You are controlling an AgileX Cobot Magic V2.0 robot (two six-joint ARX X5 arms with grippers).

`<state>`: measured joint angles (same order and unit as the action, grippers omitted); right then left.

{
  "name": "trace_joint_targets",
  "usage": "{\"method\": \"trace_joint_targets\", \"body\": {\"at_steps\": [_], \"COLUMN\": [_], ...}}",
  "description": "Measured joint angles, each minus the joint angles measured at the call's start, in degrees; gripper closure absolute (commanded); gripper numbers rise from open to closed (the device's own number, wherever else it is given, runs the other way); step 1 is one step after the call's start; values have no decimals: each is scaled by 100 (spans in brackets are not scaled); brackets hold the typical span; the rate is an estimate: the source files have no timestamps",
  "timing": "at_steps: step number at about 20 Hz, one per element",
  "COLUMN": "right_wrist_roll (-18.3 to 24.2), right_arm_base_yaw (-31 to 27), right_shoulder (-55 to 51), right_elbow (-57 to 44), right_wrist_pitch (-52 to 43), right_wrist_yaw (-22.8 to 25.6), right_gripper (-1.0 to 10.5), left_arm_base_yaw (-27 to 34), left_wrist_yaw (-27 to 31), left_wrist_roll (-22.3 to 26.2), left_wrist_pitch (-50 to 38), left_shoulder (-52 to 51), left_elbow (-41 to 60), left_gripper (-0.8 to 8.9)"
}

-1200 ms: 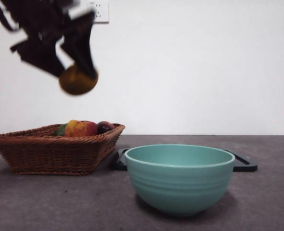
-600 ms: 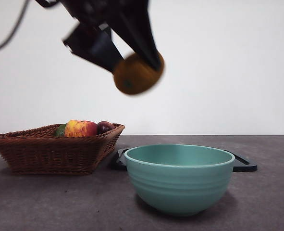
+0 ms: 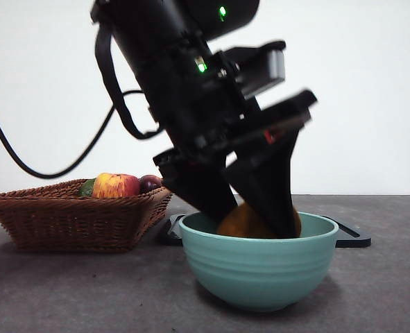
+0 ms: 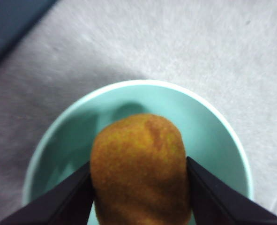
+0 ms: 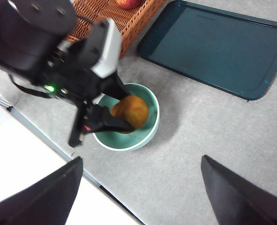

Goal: Pick up the wifruite, put it on the bowl, pick up the plate, put it on desk

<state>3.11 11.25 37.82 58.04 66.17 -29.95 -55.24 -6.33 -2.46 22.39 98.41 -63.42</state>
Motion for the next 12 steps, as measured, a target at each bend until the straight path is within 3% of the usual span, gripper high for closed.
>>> {"method": "trace_joint_targets", "body": {"at_steps": [5, 8, 12], "right_wrist_roll": [0, 0, 0], "right_arm_base_yaw": [0, 0, 0], "right_shoulder": [0, 0, 0], "right_elbow": [0, 0, 0], "right_wrist_pitch": [0, 0, 0], "right_wrist_yaw": [0, 0, 0], "right_gripper": [543, 543, 543], "left_arm_base_yaw": [-46, -46, -52], "left_wrist_yaw": [85, 92, 92], "left_wrist_roll": [2, 2, 2], "left_wrist_pitch": [-33, -24, 2], "left_shoulder": [77, 77, 79], "left_elbow": [0, 0, 0], "left_gripper": [580, 499, 498]}}
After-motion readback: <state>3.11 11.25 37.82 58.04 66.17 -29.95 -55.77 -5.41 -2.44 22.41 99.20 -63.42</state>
